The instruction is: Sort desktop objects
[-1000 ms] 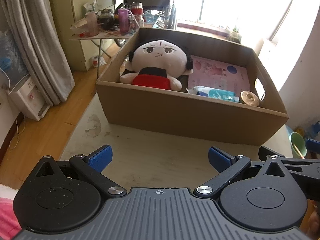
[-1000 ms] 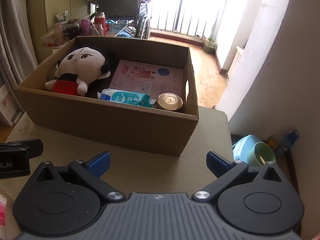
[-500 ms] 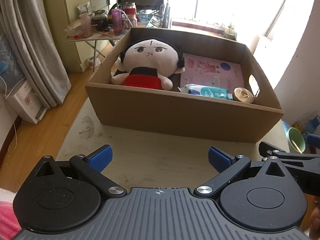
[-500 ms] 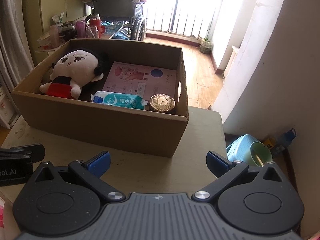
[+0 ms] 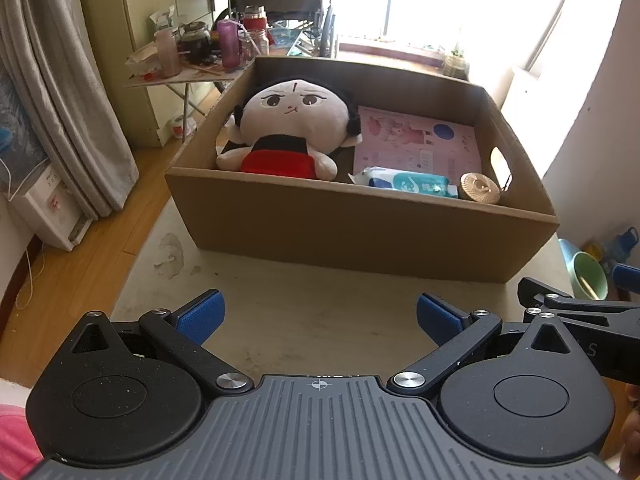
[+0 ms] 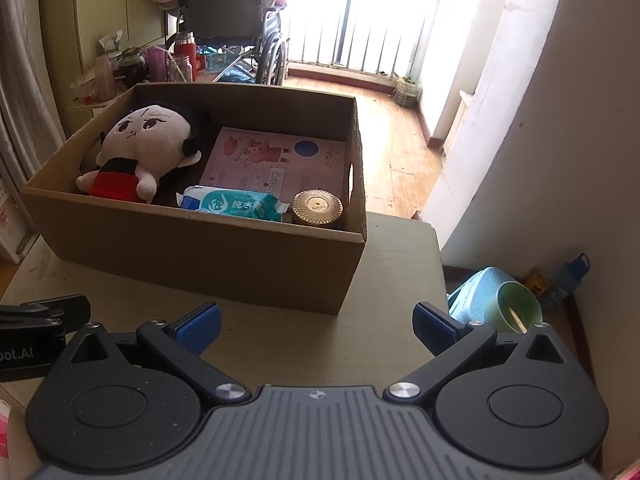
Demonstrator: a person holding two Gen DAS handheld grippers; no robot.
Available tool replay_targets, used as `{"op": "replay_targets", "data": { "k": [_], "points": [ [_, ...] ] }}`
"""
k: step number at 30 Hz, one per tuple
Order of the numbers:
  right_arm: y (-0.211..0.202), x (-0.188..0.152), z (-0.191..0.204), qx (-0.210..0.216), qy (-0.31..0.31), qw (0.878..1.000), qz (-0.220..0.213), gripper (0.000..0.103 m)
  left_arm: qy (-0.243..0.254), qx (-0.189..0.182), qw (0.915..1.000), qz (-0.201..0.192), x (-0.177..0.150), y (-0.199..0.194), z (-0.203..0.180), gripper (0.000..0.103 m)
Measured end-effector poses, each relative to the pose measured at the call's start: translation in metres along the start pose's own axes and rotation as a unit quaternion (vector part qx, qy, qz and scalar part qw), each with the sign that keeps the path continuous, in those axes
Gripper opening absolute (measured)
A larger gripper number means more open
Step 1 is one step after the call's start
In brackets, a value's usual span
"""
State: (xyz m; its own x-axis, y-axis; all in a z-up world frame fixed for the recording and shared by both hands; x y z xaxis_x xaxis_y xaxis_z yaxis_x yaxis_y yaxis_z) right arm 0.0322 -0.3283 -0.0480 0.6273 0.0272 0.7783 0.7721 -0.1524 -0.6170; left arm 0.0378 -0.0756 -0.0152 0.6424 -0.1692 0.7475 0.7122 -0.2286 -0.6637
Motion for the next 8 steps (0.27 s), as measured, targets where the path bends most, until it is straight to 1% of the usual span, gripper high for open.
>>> {"op": "replay_targets", "data": {
  "k": [8],
  "points": [
    [-0.001, -0.0005, -0.0005, -0.001, 0.001, 1.0, 0.0, 0.103, 0.001, -0.002, 1.0, 0.002, -0.0011, -0.0016, -0.0016, 0.103]
  ]
}}
Point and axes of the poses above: each gripper's, at about its wrist camera, not at the fingertips, and y roughly the way its jaws point, z to its left, x to its top, the point moved 7 cm from there along y, roughly the way its jaws point, and after that the axes turned 11 degrees about -z, right-handed, at the moved point
